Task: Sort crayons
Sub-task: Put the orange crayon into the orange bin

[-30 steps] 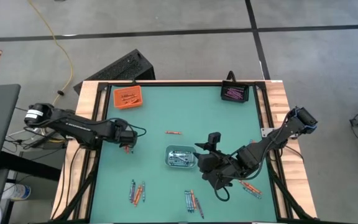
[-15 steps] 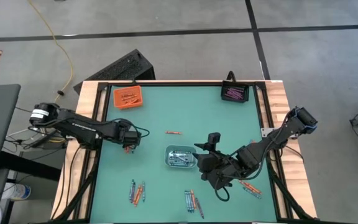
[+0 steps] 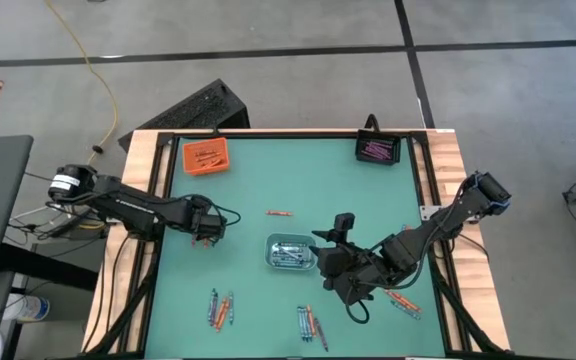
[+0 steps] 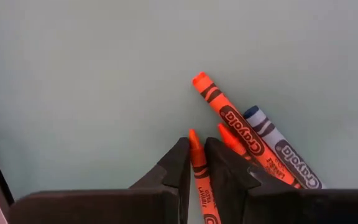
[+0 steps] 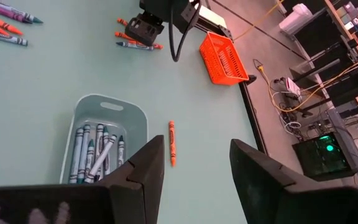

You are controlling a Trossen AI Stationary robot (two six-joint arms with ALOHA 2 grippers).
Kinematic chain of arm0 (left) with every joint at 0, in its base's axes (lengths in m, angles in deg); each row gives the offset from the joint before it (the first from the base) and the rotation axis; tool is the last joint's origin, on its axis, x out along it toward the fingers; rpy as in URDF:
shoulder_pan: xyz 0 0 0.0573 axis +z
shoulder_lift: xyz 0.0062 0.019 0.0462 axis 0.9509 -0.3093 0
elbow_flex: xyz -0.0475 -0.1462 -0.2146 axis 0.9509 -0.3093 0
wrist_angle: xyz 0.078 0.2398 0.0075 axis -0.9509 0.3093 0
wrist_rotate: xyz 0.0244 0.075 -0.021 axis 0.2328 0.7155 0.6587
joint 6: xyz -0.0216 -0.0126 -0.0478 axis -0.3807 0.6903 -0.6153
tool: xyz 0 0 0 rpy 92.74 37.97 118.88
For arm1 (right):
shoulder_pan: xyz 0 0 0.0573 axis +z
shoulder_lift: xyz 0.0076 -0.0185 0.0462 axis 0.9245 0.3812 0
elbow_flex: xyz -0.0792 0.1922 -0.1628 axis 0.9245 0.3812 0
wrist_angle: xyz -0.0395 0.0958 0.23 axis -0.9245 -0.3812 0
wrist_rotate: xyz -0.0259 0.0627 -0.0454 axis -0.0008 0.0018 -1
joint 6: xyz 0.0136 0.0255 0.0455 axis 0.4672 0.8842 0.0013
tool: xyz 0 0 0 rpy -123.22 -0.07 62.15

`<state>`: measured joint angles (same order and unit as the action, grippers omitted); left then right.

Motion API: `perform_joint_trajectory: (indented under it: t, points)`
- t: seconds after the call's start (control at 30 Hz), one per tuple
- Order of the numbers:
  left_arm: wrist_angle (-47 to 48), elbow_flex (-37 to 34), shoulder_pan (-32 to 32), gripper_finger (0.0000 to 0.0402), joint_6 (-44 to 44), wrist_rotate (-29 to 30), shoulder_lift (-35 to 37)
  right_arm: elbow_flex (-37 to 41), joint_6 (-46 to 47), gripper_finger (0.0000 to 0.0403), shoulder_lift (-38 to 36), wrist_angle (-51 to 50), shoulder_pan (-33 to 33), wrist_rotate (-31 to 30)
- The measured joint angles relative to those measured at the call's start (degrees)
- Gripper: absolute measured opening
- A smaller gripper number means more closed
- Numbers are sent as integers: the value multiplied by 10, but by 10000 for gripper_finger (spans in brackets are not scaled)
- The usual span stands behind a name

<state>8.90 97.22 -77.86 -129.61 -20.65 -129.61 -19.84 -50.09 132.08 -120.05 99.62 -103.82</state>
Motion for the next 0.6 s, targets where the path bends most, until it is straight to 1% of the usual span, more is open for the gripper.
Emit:
perform_joint_trajectory:
  t: [0.1,0.23,0.4,0.47,0.6]
  points:
    - [1,0,-1,37,15,-8,0,0,0,182,0,0,0,0]
    - [3,2,-1,9,33,-13,0,0,0,182,0,0,0,0]
    - [28,25,-2,3,60,-41,-1,0,0,182,0,0,0,0]
    - [44,45,-3,2,74,-35,-1,0,0,182,0,0,0,0]
    - [106,95,-2,1,99,1,-1,0,-1,182,0,0,0,0]
